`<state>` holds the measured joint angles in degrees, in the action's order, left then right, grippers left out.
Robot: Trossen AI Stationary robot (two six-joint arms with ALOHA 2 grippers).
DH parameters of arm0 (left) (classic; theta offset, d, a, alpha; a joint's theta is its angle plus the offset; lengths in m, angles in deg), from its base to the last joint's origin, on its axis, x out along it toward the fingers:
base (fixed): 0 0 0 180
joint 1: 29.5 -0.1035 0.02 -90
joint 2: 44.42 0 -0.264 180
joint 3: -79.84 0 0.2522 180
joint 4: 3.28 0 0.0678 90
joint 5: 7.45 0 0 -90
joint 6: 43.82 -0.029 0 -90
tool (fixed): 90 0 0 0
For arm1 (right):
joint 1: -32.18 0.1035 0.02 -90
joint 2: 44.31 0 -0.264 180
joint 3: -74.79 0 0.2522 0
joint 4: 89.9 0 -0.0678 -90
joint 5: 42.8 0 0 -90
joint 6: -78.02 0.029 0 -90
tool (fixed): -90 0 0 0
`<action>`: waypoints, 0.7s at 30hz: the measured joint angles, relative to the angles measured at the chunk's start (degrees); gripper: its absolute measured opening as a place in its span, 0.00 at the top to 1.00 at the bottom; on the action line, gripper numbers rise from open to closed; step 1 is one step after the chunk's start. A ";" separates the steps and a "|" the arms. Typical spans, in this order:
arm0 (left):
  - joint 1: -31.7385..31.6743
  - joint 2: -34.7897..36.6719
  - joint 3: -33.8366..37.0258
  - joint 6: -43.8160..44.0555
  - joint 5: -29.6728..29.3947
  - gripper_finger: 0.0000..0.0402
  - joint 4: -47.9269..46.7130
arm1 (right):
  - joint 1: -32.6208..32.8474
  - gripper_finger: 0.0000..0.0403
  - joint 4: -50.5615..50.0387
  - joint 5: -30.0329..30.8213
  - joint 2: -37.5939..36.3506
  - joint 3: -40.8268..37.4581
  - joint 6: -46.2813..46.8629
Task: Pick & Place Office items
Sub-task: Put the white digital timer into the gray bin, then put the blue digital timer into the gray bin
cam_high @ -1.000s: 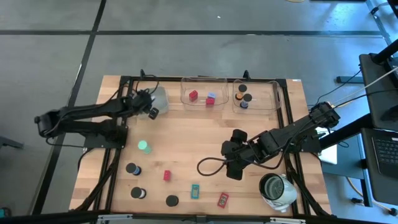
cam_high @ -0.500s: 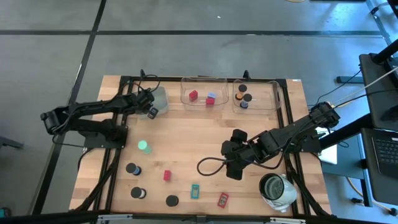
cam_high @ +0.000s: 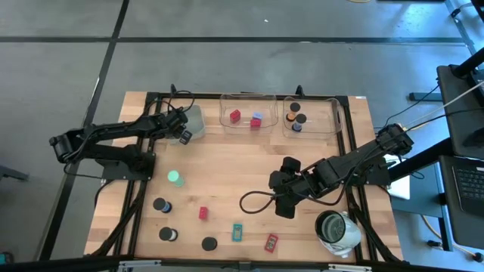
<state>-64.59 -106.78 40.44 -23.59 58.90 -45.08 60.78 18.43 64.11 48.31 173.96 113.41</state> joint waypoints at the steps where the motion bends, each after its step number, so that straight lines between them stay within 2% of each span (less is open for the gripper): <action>1: 0.00 0.02 0.01 -0.03 0.26 0.70 0.00 | 0.00 0.24 0.00 0.00 0.00 0.00 -0.02; 9: 0.01 0.02 -5.20 -2.33 2.94 0.63 -1.14 | -0.04 0.24 0.02 0.04 0.00 0.00 -0.34; 14: 0.76 0.34 -11.31 -4.66 6.74 0.63 -3.36 | -0.04 0.24 2.17 3.42 0.00 0.00 -6.68; 17: 1.82 1.54 -13.86 -6.02 11.85 0.64 -4.28 | -0.07 0.24 7.43 6.22 -0.02 -0.92 -11.68; 21: 3.90 4.43 -15.29 -6.02 20.94 0.64 -4.33 | -0.16 0.24 16.46 4.18 0.00 -4.61 -21.16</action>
<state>-60.69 -102.35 25.16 -29.61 79.83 -49.42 60.62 34.89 68.29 48.31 169.35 92.25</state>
